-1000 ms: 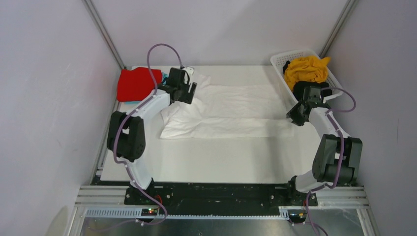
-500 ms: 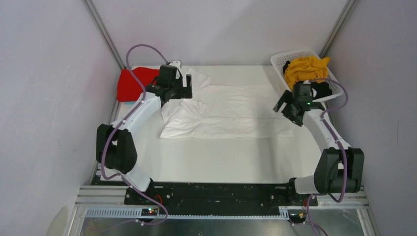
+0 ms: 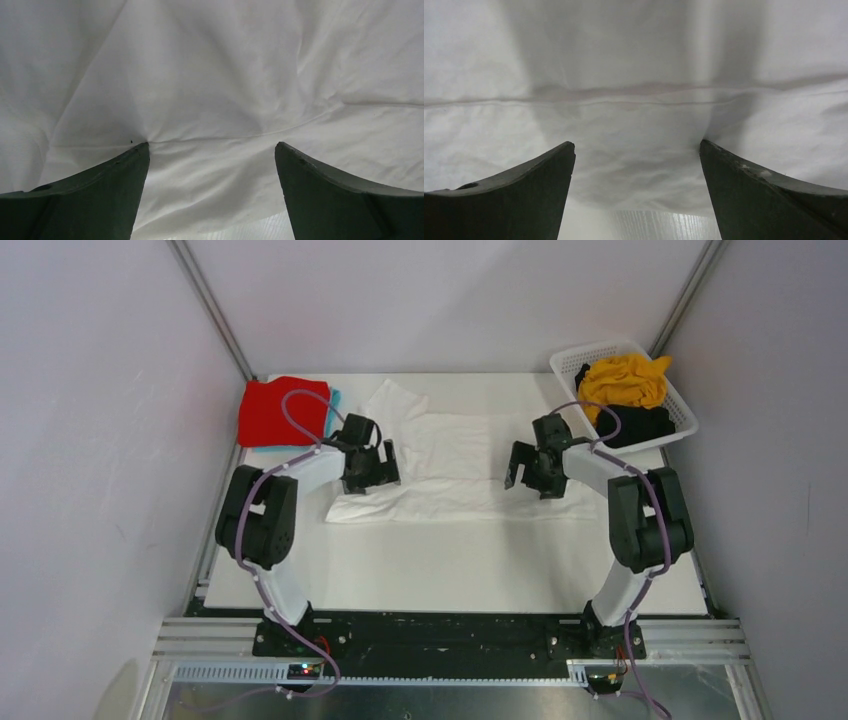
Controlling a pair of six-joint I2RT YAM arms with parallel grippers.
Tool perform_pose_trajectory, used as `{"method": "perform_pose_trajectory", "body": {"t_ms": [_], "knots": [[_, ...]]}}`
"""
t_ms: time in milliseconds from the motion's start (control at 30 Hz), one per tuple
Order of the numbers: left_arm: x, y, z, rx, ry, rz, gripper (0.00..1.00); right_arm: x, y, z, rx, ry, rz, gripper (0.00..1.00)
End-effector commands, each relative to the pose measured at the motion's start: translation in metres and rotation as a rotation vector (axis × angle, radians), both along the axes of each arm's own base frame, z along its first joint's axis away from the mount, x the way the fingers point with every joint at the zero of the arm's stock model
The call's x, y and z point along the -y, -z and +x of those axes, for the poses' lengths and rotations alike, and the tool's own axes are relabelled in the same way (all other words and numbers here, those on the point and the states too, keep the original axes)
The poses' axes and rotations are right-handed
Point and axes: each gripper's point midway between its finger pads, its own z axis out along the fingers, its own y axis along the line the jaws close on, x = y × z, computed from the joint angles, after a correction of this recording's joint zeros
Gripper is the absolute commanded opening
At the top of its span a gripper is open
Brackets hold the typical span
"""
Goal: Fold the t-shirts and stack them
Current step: Fold the flattened tshirt in 1/3 of the way, then grab the side of the flattened tshirt furthest away from the robot with both arms
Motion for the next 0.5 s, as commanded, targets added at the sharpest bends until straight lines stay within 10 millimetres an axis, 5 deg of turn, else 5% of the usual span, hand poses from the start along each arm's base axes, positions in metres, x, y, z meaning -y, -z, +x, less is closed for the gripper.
{"method": "perform_pose_trajectory", "body": {"t_ms": [0,167,467], "knots": [[-0.004,0.008,-0.014,-0.017,-0.068,-0.004,1.00,0.002,0.016,-0.032,-0.083,-0.024,-0.050,0.99],[-0.021,0.018,-0.047,-0.047,-0.114,0.037,1.00,0.001,0.017,-0.070,-0.118,-0.029,-0.025,0.99],[-0.031,0.040,-0.143,-0.115,-0.180,0.062,1.00,0.000,0.020,-0.144,-0.178,-0.073,-0.027,0.99]]}}
